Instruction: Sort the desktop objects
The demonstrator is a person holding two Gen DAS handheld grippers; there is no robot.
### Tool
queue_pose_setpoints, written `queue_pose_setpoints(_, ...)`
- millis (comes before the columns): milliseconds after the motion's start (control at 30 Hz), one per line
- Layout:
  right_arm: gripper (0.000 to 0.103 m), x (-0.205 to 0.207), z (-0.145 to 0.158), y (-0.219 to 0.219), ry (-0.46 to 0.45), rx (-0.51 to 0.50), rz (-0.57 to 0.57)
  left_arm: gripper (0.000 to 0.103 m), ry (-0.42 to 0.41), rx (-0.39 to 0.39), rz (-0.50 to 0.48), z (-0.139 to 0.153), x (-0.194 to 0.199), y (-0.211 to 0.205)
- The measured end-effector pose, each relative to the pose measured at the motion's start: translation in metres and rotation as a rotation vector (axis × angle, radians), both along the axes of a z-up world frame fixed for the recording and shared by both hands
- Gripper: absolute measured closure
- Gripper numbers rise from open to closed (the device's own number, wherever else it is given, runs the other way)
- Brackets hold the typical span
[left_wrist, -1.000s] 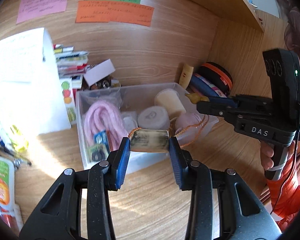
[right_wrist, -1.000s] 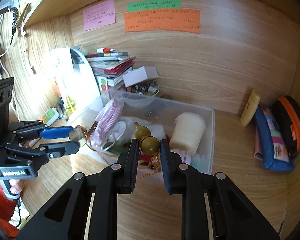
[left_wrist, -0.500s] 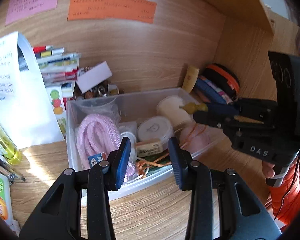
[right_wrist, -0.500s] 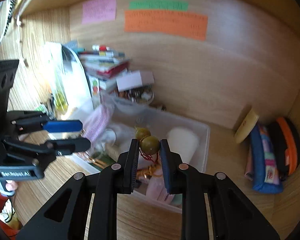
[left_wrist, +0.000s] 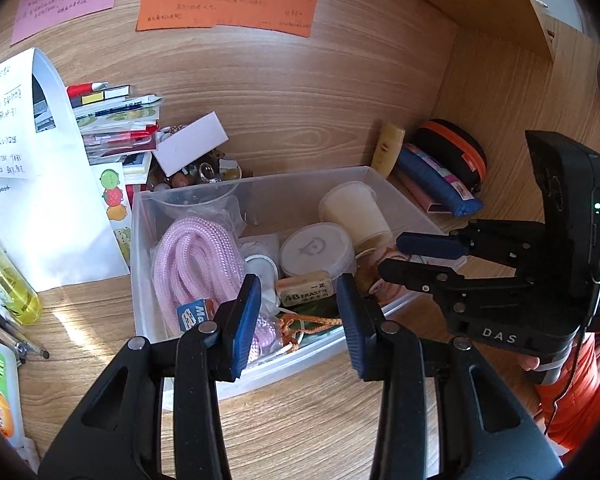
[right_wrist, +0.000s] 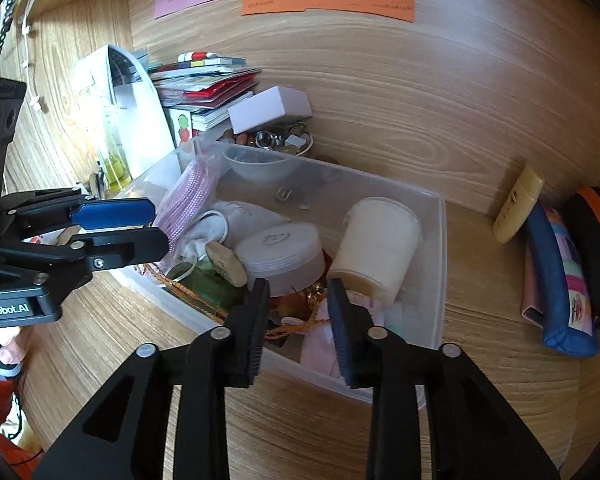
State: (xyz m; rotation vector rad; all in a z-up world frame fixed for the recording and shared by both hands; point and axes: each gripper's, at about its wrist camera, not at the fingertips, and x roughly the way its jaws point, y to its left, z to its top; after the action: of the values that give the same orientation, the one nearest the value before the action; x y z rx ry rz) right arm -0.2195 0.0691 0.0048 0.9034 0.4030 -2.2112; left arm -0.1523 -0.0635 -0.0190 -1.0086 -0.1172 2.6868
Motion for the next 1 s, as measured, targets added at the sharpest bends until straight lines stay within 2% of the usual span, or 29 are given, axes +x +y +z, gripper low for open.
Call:
queue_pose_setpoints(100,0.070,0.004,-0.001,-0.002,0.019,0.013,0.000,0.063,0.006,-0.012,0.006,0.001,0.002,0.000)
queue_pose_setpoints(167,0.065,0.007,0.000,-0.002,0.033,0.018,-0.003,0.050,0.013,-0.023,0.024,0.003,0.002,-0.002)
queue_pose_setpoints(233,0.061,0.010,0.002,0.000,0.048,0.016,-0.008,0.044,0.035,-0.024,0.044,0.006,0.005,-0.005)
queue_pose_setpoints(300,0.060,0.014,0.005,0.002,0.066,0.015,-0.006,0.044,0.043,-0.020,0.049,0.010,0.006,-0.008)
queue_pose_setpoints(400,0.054,0.020,0.011,0.004,0.090,0.014,-0.009,0.041,0.063,-0.025,0.064,0.016,0.011,-0.009)
queue_pose_setpoints(500,0.045,0.028,0.017,0.009,0.124,0.010,-0.014,0.029,0.086,-0.043,0.080,0.022,0.017,-0.008)
queue_pose_setpoints(600,0.030,0.037,0.023,0.013,0.164,0.016,-0.016,0.019,0.108,-0.059,0.081,0.028,0.024,-0.005)
queue_pose_setpoints(667,0.026,0.044,0.027,0.014,0.195,0.017,-0.016,0.010,0.128,-0.077,0.105,0.033,0.031,-0.003)
queue_pose_setpoints(833,0.020,0.061,0.032,0.016,0.226,0.022,0.000,0.009,0.169,-0.137,0.157,0.040,0.045,0.003)
queue_pose_setpoints(1000,0.020,0.074,0.035,0.018,0.241,0.016,0.013,0.005,0.187,-0.190,0.187,0.040,0.060,0.009)
